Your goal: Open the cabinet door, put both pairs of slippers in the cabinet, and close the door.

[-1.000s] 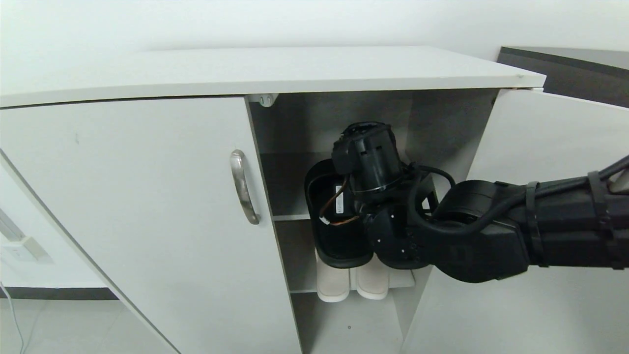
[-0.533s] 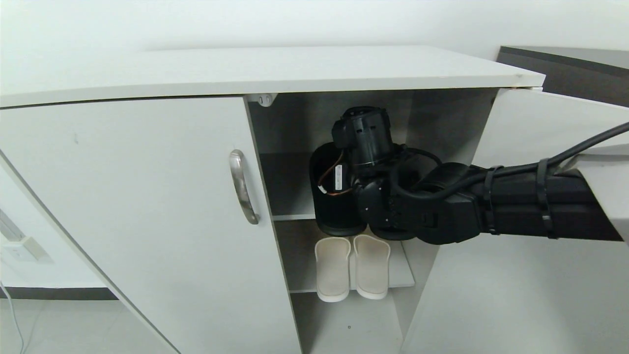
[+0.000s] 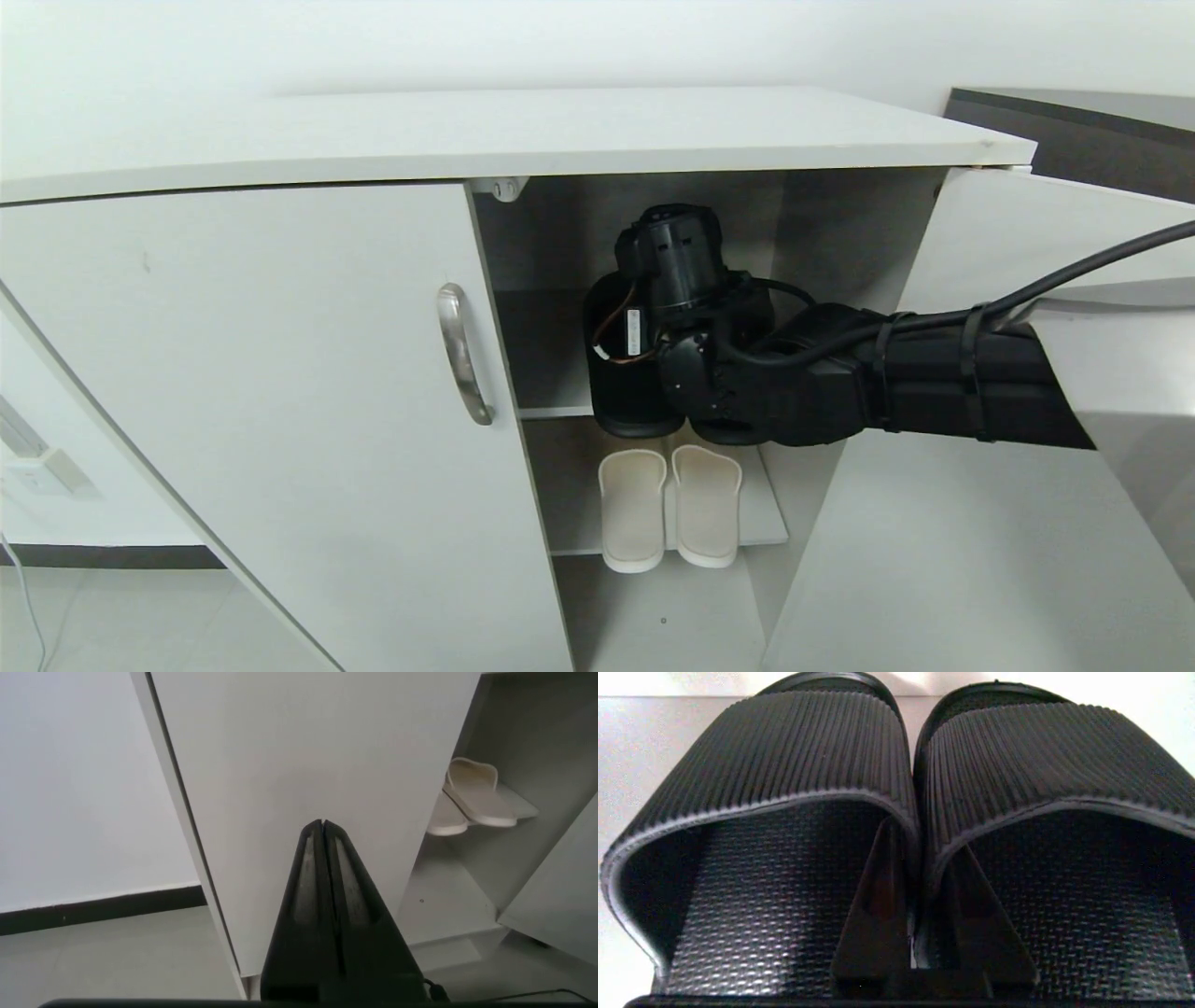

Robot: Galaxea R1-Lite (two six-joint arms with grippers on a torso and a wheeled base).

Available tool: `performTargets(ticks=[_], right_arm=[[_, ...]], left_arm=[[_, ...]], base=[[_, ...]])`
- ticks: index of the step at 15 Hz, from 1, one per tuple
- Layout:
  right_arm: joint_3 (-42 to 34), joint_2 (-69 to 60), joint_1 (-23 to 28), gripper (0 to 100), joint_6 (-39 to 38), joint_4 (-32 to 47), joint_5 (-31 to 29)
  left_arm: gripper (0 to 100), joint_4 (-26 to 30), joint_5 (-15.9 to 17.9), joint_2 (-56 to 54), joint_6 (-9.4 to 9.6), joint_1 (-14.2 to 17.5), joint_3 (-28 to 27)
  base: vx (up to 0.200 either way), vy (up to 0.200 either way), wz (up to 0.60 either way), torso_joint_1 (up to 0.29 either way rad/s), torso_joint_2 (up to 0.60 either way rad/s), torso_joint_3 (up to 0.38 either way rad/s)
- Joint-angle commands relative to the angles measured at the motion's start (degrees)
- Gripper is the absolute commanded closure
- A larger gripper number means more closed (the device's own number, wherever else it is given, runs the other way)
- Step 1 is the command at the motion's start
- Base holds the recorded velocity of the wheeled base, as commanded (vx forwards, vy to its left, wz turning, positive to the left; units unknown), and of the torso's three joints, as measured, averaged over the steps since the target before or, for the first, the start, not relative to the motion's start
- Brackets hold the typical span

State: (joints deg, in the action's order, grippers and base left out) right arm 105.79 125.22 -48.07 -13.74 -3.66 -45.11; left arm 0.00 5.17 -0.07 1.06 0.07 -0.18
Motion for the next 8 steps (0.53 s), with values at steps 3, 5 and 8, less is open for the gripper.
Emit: performTargets(ticks=[3,5,8], right_arm=[[0.3,0.8,0.4,100,-0.1,0.0,0.2],[0.2,1.1,0.7,100,-0.2,0.0,0.2],[0.2,1.3,1.0,100,-0.3,0.0,0.3]], left_arm=[[100,0.0,0.0,0.1,-0.01,0.0,0.0],[100,0.0,0.0,0.1,-0.01,0.0,0.0],[100,0.0,-0.1,0.1,-0.01,-0.1,0.0]], base=[[0.0,0.0,0.0,0.0,0.0,0.0],[0.0,0.0,0.0,0.0,0.0,0.0],[0.0,0.0,0.0,0.0,0.0,0.0]])
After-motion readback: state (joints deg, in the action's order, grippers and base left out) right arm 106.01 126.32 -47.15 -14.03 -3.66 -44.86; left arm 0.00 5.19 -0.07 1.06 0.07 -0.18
